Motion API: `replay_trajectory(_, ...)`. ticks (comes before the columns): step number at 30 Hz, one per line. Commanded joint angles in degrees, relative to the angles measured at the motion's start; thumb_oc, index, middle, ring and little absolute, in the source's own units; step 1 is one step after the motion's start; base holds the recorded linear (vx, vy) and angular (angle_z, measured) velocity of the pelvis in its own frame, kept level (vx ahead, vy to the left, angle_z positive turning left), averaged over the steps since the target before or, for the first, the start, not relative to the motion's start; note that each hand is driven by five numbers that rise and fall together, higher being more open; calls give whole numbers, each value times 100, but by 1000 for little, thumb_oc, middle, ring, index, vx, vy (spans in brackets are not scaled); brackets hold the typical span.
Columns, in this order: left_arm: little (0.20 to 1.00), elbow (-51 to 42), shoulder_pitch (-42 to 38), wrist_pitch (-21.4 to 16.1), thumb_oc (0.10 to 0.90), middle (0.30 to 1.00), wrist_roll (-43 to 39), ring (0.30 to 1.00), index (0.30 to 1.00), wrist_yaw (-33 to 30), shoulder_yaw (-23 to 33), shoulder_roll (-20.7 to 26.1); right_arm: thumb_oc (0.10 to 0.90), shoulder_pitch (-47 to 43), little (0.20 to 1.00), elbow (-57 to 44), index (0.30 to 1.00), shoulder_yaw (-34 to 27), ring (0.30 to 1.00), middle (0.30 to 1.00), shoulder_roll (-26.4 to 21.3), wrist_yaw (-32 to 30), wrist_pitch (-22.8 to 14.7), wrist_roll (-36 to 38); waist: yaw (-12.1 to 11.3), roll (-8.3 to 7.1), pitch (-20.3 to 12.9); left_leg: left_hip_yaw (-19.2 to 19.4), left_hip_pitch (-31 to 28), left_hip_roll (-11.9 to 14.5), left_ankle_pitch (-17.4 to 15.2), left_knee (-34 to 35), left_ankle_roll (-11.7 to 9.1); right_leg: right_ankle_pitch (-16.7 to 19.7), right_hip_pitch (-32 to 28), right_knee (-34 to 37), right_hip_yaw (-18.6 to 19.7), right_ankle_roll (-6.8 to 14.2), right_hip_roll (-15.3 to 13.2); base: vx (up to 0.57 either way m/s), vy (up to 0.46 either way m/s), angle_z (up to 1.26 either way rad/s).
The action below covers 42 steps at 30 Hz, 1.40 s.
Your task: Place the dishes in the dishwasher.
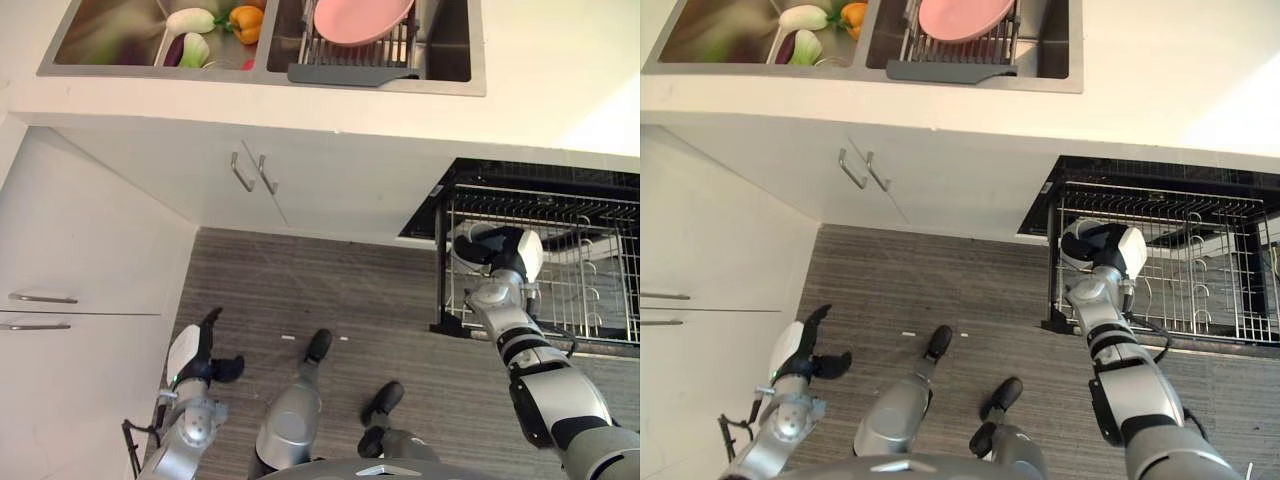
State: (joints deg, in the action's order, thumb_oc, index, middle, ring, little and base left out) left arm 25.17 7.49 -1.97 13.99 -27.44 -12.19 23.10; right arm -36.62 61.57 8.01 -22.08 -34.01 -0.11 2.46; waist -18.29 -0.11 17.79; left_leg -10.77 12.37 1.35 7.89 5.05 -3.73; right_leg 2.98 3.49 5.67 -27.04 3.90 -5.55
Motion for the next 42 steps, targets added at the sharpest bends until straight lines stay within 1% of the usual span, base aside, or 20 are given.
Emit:
replay_trajectory(1,900,-212,-96,-293,800,900,-125,900,900,-391,-55,292,400,-23,300,-83,300,551,300,300,-63,230,-104,174,9,-158,-90,499,272,162,-133,-5,-296,-268,-149,-68,256,485,-480,0,0,0)
replay_trajectory(3,900,-212,-96,-293,800,900,-125,900,900,-391,-55,292,400,-23,300,-83,300,551,300,300,-63,230,-104,174,9,-158,-90,499,272,162,-133,-5,-296,-268,-149,-68,256,485,-480,0,0,0)
replay_trajectory(4,900,-157,-126,-303,800,900,-139,900,900,-407,-71,280,800,-60,900,-84,900,587,900,900,-91,277,-120,189,12,-153,-86,508,271,164,-130,-5,-295,-268,-146,-67,267,480,-480,0,0,0)
replay_trajectory(6,900,4,-233,-296,800,900,-186,900,900,-421,-119,243,800,-166,900,-189,900,711,900,900,-119,363,-173,207,44,-175,-86,532,257,172,-130,-5,-293,-260,-127,-70,311,474,-470,-3,5,-2)
replay_trajectory(9,900,638,-337,-207,800,900,-113,900,900,-418,-187,203,800,-172,900,-514,900,910,900,900,-201,450,-202,33,134,-235,-125,592,176,200,-163,-5,-275,-280,-167,-67,394,469,-452,4,4,-2)
replay_trajectory(11,900,1283,-320,-29,800,900,31,900,900,-354,-240,100,800,-71,900,-735,900,1020,900,900,-154,497,-224,-132,191,-276,-158,668,77,237,-198,-5,-254,-289,-204,-67,474,472,-430,10,15,-8)
replay_trajectory(12,900,1284,-320,-29,800,900,31,900,900,-355,-240,100,800,-70,900,-735,900,1020,900,900,-154,497,-224,-133,190,-276,-157,669,76,238,-199,-5,-254,-289,-204,-67,475,472,-429,46,12,-26)
replay_trajectory(13,900,2501,-211,109,800,900,-366,900,900,-183,46,-290,800,158,900,-1315,900,1146,900,900,-94,655,-207,-405,271,-371,-257,776,-103,302,-252,-5,-225,-316,-293,-67,620,465,-380,63,15,-23)
replay_trajectory(14,900,3173,-220,194,800,900,-501,900,900,-129,144,-449,800,236,900,-1557,900,1173,900,900,-111,722,-197,-523,317,-400,-317,821,-188,329,-276,-5,-217,-327,-341,-67,659,461,-369,63,15,-20)
replay_trajectory(15,900,3173,-220,194,800,900,-501,900,900,-129,144,-449,800,236,900,-1557,900,1173,900,900,-111,722,-197,-523,317,-400,-317,821,-188,329,-276,-5,-217,-327,-341,-67,659,461,-369,46,14,-14)
replay_trajectory(17,900,3797,-346,266,800,900,-681,900,900,43,268,-614,800,532,900,-2050,900,1119,900,900,-142,850,-245,-624,407,-457,-427,919,-365,380,-324,-5,-205,-351,-451,-67,747,459,-340,64,10,-37)
replay_trajectory(19,900,4468,-434,388,800,900,-600,900,900,193,365,-729,800,936,900,-2581,900,967,900,900,-263,1051,-313,-680,540,-501,-590,1011,-610,427,-400,-5,-187,-413,-624,-67,827,454,-309,74,-1,-36)
replay_trajectory(21,900,4591,-480,390,800,900,-628,900,900,251,404,-778,800,1092,900,-2642,900,929,900,900,-252,1077,-359,-695,578,-499,-649,1031,-657,434,-407,-5,-176,-419,-656,-67,847,449,-303,27,4,-13)
replay_trajectory(22,900,4824,-523,477,800,900,-770,900,900,362,609,-850,800,1432,900,-3123,900,727,900,900,-313,1225,-404,-560,648,-486,-741,1097,-804,462,-445,-5,-169,-451,-755,-67,916,443,-286,41,2,-12)
replay_trajectory(24,900,4964,-538,530,800,900,-831,900,900,438,744,-909,800,1739,900,-3483,900,552,900,900,-276,1354,-490,-376,717,-461,-824,1136,-927,474,-477,-5,-161,-476,-833,-67,959,439,-276,24,-4,-16)
replay_trajectory(25,900,5027,-524,538,800,900,-800,900,900,441,763,-926,800,1889,900,-3553,900,480,900,900,-211,1455,-559,-164,742,-440,-851,1160,-986,484,-491,-5,-158,-491,-872,-67,972,430,-270,2,-8,-21)
replay_trajectory(29,900,5084,-487,615,800,900,-621,900,900,584,767,-983,800,2160,900,-3702,900,417,900,900,-119,1658,-592,72,798,-377,-937,1244,-1151,515,-533,-5,-160,-529,-962,-67,1070,412,-249,5,-12,-22)
replay_trajectory(34,900,5050,-480,644,800,900,-517,900,900,711,709,-931,800,2030,900,-3116,900,582,900,900,-42,1811,-497,191,722,-290,-966,1313,-1267,559,-520,-5,-179,-531,-1000,-67,1143,400,-213,-1,-23,-23)
replay_trajectory(38,900,4955,-492,639,800,900,-474,900,900,711,618,-854,800,1890,900,-2960,900,570,900,900,-12,1800,-467,415,662,-299,-940,1218,-1186,590,-470,-5,-199,-533,-979,-67,1059,369,-168,-3,-29,1)
replay_trajectory(42,900,4889,-420,637,800,900,-404,900,900,696,570,-829,800,1901,900,-3548,900,350,900,900,-76,1774,-650,818,646,-320,-897,1114,-1093,622,-417,-5,-226,-540,-953,-67,996,339,-104,-2,-39,23)
